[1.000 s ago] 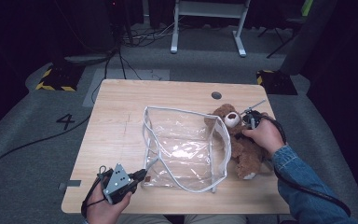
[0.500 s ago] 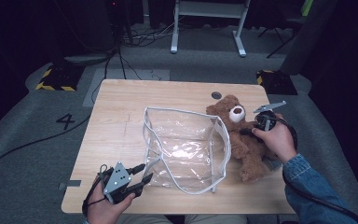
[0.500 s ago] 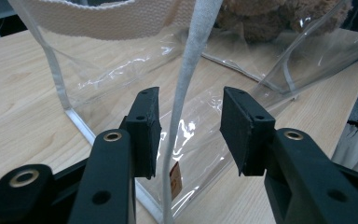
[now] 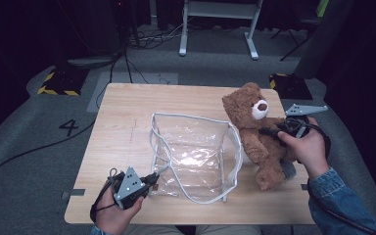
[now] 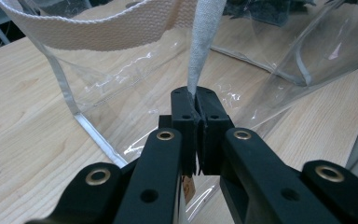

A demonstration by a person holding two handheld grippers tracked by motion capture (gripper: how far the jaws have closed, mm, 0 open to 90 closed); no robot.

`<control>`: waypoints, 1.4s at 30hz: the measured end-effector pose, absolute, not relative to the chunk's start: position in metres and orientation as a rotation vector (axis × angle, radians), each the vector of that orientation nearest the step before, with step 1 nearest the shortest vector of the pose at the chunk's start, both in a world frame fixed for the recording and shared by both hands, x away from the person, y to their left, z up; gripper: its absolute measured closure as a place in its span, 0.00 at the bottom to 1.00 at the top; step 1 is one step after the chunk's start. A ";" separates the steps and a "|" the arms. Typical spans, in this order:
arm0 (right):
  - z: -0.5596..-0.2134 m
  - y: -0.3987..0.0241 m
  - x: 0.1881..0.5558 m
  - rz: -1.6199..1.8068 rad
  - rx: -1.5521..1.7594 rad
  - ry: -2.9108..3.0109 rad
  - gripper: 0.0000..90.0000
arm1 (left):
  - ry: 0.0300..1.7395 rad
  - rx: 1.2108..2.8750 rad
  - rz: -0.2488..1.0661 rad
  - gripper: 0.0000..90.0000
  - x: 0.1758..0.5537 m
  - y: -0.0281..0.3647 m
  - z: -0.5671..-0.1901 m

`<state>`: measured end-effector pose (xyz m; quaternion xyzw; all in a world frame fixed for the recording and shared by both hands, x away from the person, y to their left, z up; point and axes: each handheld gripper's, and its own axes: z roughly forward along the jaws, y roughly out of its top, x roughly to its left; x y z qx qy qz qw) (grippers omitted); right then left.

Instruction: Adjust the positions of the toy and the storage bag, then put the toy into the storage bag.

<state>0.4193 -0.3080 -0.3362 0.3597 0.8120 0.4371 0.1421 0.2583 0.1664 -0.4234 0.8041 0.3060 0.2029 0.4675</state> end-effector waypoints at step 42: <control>-0.243 -0.259 0.356 1.697 0.531 2.274 0.79 | 0.793 1.891 0.467 0.97 0.252 0.173 -0.430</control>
